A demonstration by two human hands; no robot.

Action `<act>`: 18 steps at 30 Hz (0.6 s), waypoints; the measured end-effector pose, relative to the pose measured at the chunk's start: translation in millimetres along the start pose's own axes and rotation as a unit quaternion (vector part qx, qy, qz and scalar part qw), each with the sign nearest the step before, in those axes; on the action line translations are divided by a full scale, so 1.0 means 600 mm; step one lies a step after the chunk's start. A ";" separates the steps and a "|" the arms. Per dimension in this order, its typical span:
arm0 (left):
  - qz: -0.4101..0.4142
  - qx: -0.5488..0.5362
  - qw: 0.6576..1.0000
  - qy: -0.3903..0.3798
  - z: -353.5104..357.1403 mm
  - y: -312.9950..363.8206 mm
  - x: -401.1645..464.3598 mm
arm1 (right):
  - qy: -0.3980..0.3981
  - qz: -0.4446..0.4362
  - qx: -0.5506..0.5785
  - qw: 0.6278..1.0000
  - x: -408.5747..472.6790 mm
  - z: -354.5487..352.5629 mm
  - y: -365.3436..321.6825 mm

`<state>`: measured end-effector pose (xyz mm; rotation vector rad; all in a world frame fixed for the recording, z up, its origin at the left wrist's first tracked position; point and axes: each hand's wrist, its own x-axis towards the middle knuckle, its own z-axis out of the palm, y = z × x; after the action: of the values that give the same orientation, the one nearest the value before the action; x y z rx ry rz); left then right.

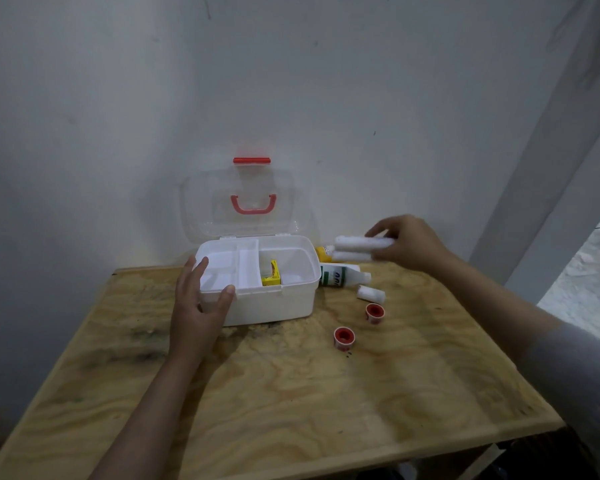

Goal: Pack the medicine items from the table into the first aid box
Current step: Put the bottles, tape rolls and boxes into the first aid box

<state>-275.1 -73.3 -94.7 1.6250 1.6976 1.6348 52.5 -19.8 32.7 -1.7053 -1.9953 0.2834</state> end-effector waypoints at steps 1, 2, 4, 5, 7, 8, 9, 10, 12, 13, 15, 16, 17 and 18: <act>0.000 0.001 1.000 0.000 0.000 0.000 0.000 | 0.003 -0.010 0.009 1.000 0.007 -0.013 -0.012; 0.001 0.001 1.000 0.000 0.000 -0.001 0.000 | -0.002 -0.025 0.018 1.000 0.014 -0.024 -0.028; 0.002 -0.005 1.000 -0.001 0.000 -0.004 0.000 | -0.037 -0.060 0.010 0.997 0.033 -0.034 -0.062; 0.003 -0.009 1.000 -0.001 0.000 -0.005 0.000 | -0.061 -0.076 -0.007 0.995 0.045 -0.032 -0.080; 0.002 -0.013 1.000 0.000 0.001 -0.003 -0.001 | -0.114 -0.097 -0.063 0.987 0.071 -0.016 -0.116; 0.002 -0.013 1.000 0.000 0.001 -0.002 -0.002 | -0.141 -0.104 -0.098 0.980 0.083 -0.003 -0.133; 0.003 -0.013 1.000 0.001 0.001 0.000 -0.002 | -0.165 -0.110 -0.134 0.971 0.095 0.010 -0.150; 0.004 -0.012 1.000 0.002 0.001 0.000 -0.003 | -0.184 -0.114 -0.165 0.962 0.104 0.025 -0.166; 0.005 -0.008 1.000 0.001 0.000 -0.001 -0.002 | -0.211 -0.121 -0.210 0.947 0.119 0.054 -0.191; 0.004 -0.007 1.000 0.000 0.000 -0.002 -0.002 | -0.222 -0.128 -0.233 0.938 0.125 0.069 -0.201; 0.002 -0.004 1.000 -0.003 0.000 -0.003 -0.001 | -0.256 -0.146 -0.278 0.914 0.133 0.103 -0.214; 0.002 -0.002 1.000 -0.003 0.000 -0.002 -0.001 | -0.275 -0.153 -0.291 0.903 0.136 0.120 -0.216; 0.003 0.002 1.000 -0.002 0.001 -0.001 -0.001 | -0.287 -0.158 -0.296 0.897 0.139 0.134 -0.216; 0.003 0.006 1.000 -0.001 0.001 0.001 -0.001 | -0.288 -0.163 -0.293 0.897 0.141 0.146 -0.213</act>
<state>-274.2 -73.4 -94.7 1.6372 1.7064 1.6277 -109.3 51.2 36.5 -1.6926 -3.0074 0.0640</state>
